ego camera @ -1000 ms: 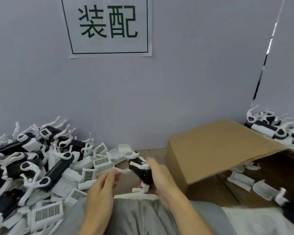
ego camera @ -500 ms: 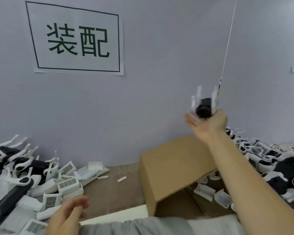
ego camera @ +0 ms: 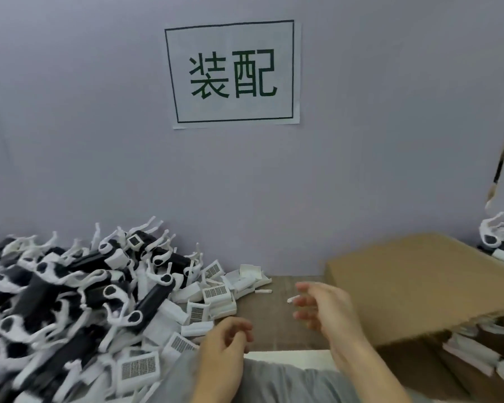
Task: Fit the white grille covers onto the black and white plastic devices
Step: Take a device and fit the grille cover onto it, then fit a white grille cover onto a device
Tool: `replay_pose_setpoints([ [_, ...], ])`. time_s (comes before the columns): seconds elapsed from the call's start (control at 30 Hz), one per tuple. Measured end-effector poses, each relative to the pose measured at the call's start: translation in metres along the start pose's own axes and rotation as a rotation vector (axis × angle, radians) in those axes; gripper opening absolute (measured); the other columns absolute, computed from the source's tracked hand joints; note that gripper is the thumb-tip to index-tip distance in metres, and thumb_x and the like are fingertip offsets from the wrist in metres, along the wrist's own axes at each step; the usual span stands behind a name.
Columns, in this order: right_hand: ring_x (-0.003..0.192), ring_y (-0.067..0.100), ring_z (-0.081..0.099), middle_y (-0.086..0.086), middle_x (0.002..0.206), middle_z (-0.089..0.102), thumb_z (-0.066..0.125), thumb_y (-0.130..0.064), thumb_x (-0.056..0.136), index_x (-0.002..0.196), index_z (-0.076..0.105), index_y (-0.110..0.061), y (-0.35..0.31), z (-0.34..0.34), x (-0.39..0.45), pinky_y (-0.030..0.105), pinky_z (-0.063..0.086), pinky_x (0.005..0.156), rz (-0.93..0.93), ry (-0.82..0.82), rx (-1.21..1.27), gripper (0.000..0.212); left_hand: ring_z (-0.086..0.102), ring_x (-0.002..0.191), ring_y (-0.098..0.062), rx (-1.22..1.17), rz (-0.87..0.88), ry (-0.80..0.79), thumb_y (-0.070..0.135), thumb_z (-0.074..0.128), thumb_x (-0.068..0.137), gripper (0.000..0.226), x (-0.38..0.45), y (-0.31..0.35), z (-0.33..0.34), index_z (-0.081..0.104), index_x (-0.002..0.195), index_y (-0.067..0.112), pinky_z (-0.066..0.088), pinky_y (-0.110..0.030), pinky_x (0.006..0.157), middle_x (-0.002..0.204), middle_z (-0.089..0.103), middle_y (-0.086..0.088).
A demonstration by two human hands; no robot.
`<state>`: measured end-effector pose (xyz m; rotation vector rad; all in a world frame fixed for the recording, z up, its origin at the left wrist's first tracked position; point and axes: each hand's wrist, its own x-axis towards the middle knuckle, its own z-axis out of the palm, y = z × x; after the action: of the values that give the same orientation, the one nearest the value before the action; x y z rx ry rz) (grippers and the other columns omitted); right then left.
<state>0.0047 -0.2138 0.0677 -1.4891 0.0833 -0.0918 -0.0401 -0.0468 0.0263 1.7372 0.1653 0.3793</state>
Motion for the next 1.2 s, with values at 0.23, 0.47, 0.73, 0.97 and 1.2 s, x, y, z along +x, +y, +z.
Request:
replay_pose_setpoints([
  [0.23, 0.050, 0.011, 0.063, -0.002, 0.063, 0.072, 0.056, -0.001, 0.091, 0.087, 0.074, -0.024, 0.057, 0.035, -0.025, 0.018, 0.050, 0.053, -0.154, -0.163, -0.367, 0.029, 0.062, 0.081, -0.008, 0.200, 0.042, 0.117, -0.001, 0.054, 0.089, 0.026, 0.004, 0.000, -0.012, 0.071, 0.089, 0.019, 0.045, -0.016, 0.071, 0.086, 0.070, 0.006],
  [0.47, 0.047, 0.012, 0.062, 0.002, 0.063, 0.072, 0.054, 0.002, 0.092, 0.087, 0.072, -0.020, 0.058, 0.031, -0.019, 0.016, 0.047, 0.051, -0.108, -0.174, -0.320, 0.029, 0.044, 0.123, -0.030, 1.203, -0.034, 0.377, 0.037, 0.046, 0.093, 0.042, 0.051, 0.030, -0.066, 0.048, 0.125, 0.009, 0.039, -0.040, 0.100, 0.128, 0.051, -0.010],
  [0.73, 0.047, 0.007, 0.059, 0.001, 0.063, 0.072, 0.052, 0.001, 0.092, 0.088, 0.071, -0.020, 0.057, 0.034, -0.018, 0.014, 0.047, 0.053, -0.078, -0.210, -0.306, 0.029, 0.047, 0.126, -0.028, 1.689, -0.103, 0.074, 0.054, 0.036, 0.101, 0.046, 0.109, 0.026, -0.110, 0.062, 0.113, 0.018, 0.024, -0.051, 0.110, 0.123, 0.064, -0.003],
  [0.97, 0.049, 0.006, 0.060, -0.001, 0.065, 0.073, 0.051, -0.001, 0.091, 0.089, 0.071, -0.022, 0.060, 0.033, -0.015, 0.018, 0.050, 0.055, -0.077, -0.220, -0.305, 0.029, 0.060, 0.089, -0.019, 1.519, 0.005, 0.234, 0.057, 0.039, 0.100, 0.044, 0.113, 0.037, -0.117, 0.058, 0.092, 0.018, 0.033, -0.046, 0.104, 0.088, 0.062, 0.005],
  [1.2, 0.056, 0.001, 0.062, -0.007, 0.069, 0.074, 0.052, -0.006, 0.092, 0.088, 0.070, -0.028, 0.064, 0.034, -0.014, 0.021, 0.050, 0.065, -0.093, -0.230, -0.357, 0.029, 0.058, 0.073, -0.025, 0.832, 0.205, 0.465, 0.052, 0.026, 0.104, 0.056, 0.081, 0.059, -0.104, 0.053, 0.082, 0.008, 0.045, -0.045, 0.081, 0.073, 0.059, -0.002],
])
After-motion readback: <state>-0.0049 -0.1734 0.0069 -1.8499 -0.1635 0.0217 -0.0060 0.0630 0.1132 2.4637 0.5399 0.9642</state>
